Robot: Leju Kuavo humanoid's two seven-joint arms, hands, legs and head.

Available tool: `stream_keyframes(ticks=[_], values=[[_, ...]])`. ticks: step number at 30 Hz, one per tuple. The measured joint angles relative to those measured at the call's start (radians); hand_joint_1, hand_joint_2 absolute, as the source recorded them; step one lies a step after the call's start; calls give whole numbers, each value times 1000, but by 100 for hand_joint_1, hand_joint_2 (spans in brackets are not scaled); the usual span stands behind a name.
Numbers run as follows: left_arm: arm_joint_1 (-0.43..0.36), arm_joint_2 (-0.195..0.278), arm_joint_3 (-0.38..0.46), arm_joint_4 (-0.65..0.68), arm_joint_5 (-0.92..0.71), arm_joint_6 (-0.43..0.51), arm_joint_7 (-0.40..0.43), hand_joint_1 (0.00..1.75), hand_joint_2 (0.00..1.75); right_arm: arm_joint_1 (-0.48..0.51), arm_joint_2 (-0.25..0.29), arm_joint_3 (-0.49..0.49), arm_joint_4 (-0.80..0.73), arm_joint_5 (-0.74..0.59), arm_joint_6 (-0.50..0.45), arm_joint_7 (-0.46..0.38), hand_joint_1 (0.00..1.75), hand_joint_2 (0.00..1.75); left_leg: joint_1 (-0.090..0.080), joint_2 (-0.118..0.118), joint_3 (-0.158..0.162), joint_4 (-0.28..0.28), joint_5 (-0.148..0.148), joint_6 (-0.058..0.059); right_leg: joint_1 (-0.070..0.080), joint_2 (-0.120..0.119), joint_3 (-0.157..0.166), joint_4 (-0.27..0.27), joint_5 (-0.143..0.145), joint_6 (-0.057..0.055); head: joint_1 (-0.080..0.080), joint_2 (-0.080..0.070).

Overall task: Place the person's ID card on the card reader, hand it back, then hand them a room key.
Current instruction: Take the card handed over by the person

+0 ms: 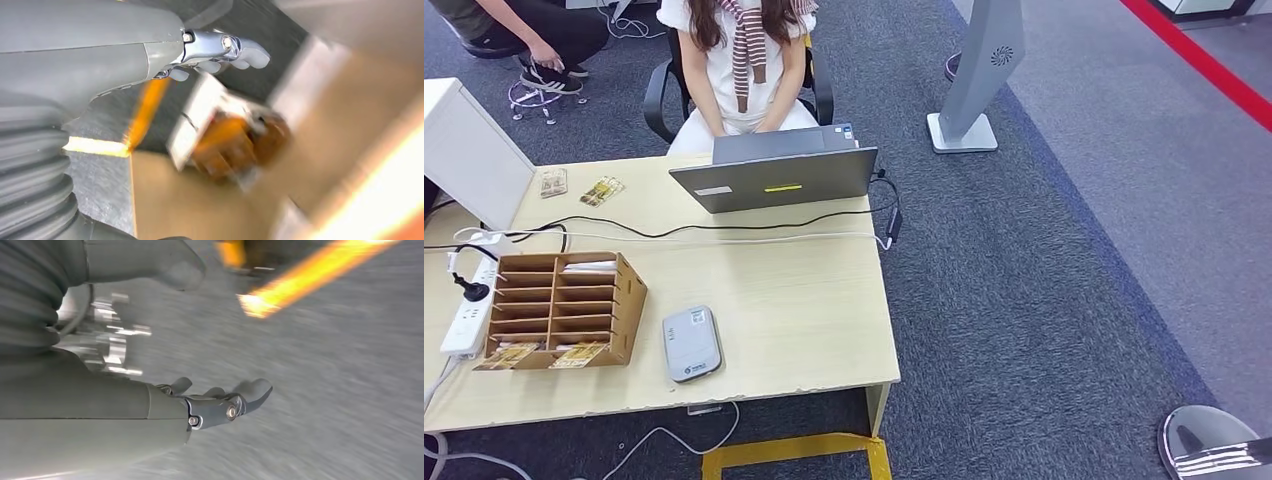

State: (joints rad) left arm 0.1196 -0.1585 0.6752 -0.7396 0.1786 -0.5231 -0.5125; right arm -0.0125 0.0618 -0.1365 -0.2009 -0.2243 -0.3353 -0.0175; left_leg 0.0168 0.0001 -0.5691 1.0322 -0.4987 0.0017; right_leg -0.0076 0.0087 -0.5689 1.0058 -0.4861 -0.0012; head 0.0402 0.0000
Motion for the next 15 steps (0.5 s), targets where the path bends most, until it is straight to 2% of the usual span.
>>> stream_keyframes(ticks=[3,6,12,15], values=[[95,-82,-23,-380,55,39,63,0,175,16,21,19,12,19,33,103,0,175,1,1,0,0,-1,0,0,2,0,0,0,0,1,0],[196,-124,-87,-709,67,88,48,0,175,22,37,34,18,32,50,117,0,175,0,1,0,0,-1,0,1,1,0,0,-1,0,0,0],[316,-170,-210,-1209,-86,106,-133,0,175,16,45,71,20,80,87,68,0,175,0,0,0,0,-1,0,1,-2,1,0,-2,-1,1,0],[328,-167,-256,-1358,-138,158,-179,0,175,12,45,97,22,115,107,60,0,175,0,-1,1,0,-1,0,0,-2,1,0,-2,-1,1,0]])
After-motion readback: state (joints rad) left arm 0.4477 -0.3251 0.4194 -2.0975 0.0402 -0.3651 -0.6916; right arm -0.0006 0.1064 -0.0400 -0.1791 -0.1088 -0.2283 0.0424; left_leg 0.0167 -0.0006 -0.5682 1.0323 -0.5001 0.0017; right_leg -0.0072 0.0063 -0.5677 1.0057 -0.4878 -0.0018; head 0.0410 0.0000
